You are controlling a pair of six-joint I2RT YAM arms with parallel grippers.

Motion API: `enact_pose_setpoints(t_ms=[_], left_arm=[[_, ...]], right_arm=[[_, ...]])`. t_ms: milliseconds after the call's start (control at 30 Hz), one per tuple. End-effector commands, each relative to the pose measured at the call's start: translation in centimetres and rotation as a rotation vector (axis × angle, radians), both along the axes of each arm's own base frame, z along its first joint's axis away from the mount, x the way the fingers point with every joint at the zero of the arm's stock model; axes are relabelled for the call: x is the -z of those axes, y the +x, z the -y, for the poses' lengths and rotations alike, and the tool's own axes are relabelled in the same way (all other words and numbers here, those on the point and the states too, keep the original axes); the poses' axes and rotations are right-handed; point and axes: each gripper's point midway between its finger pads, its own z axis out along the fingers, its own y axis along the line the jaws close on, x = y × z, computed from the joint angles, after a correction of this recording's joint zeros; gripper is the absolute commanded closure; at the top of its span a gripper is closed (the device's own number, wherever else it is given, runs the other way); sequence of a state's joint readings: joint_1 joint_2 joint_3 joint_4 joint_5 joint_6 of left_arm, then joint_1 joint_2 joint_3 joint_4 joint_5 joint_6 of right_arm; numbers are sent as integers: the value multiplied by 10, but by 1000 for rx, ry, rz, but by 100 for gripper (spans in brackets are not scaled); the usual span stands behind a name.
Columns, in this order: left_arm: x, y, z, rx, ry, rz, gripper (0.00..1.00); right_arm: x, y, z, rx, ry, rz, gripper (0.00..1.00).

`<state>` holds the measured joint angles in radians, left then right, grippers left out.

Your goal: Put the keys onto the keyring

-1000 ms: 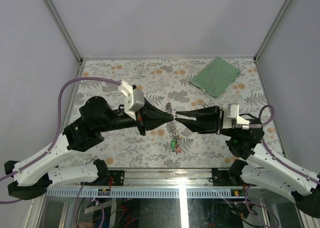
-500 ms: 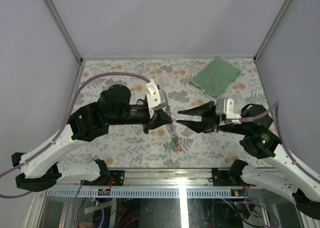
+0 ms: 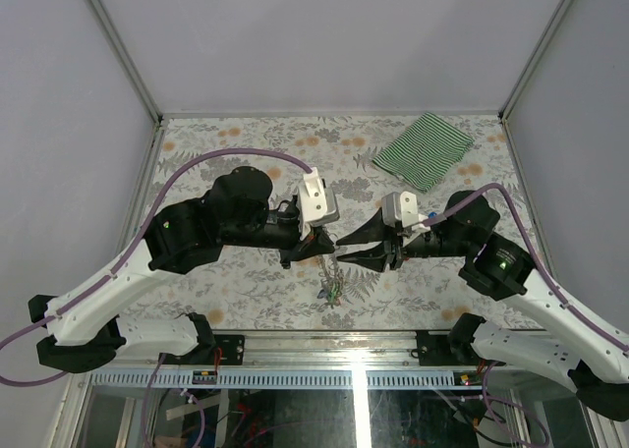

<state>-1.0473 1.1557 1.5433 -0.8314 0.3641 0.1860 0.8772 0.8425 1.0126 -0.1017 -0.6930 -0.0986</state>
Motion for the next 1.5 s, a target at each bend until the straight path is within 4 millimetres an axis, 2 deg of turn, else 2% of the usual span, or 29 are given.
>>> enact_pose_setpoints(t_ms=[0,433,700,867,967,1067,1233,1300,1467], left_arm=[[-31,-9,-2,56,-83,64,100],[-29,-15,-4,94,-74,68,100],[-29,-15,-4,96,-74,68,100],[-29,-14,-4,92,-73,70,100],[-31,-14,-4,90,-76,72,100],[-33,-13,-5,81,-81,79,100],[-45,-10,-9,44,-136,107,99],[-53,-9,-12,18,-174,119,92],[-75,-6,-20,-49,-306,145,84]], right_arm=[[-24,-9,1,-45,46,44,63],[-26,-5,-1,-29,62,54,63],[-22,-9,-6,-71,53,26,72],[-18,-10,-10,-94,47,10,80],[-16,-9,-10,-91,44,12,93],[-16,-8,-10,-83,51,18,100],[-25,-3,-8,-34,98,3,100],[-32,-3,-9,-32,135,-5,100],[-55,-7,-8,-39,278,-19,100]])
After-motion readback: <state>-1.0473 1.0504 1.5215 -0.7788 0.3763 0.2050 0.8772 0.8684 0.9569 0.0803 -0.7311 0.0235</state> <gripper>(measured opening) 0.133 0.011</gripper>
